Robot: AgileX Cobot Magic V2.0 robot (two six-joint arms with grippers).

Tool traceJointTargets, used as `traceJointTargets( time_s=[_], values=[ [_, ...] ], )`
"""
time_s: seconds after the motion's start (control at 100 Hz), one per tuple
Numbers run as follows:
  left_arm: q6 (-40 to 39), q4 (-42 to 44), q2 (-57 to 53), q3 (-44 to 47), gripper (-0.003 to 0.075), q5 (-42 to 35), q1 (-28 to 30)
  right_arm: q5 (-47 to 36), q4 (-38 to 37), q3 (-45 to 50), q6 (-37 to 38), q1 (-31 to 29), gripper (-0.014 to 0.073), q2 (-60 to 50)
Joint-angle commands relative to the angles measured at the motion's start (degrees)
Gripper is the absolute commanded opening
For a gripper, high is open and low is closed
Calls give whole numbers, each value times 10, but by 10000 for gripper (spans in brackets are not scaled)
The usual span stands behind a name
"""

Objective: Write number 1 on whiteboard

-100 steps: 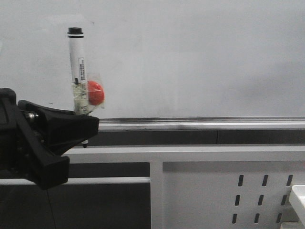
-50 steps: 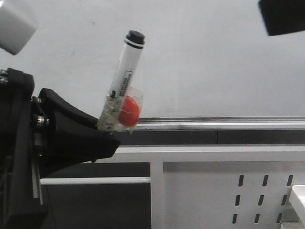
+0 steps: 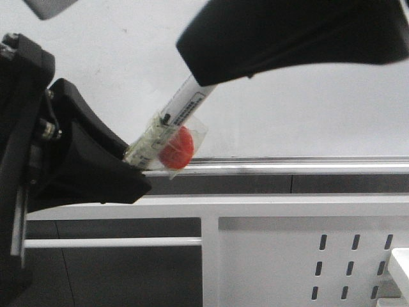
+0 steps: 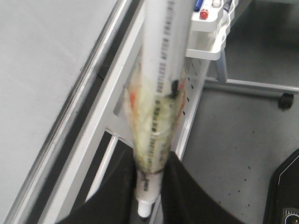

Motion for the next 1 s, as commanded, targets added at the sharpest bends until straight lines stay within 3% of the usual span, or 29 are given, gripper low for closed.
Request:
traceJointTargets(
  time_s=[0.0, 0.3, 0.57, 0.73, 0.91, 0.99],
  values=[
    [-6, 7, -14, -27, -20, -18, -4, -45, -10, -29, -7, 2, 472, 5],
    [-6, 11, -14, -27, -20, -24, -4, -52, 2, -34, -7, 2, 469, 42],
    [-6, 11, -14, -27, -20, -25, -4, -50, 2, -34, -7, 2, 358, 50],
    [-6, 11, -14, -27, -20, -25, -4, -50, 2, -34, -7, 2, 231, 50],
    [-6, 12, -14, -27, -20, -25, -4, -50, 2, -34, -7, 2, -76, 50],
    [-6, 12, -14, -27, -19, -24, -4, -50, 2, -34, -7, 2, -74, 50]
  ],
)
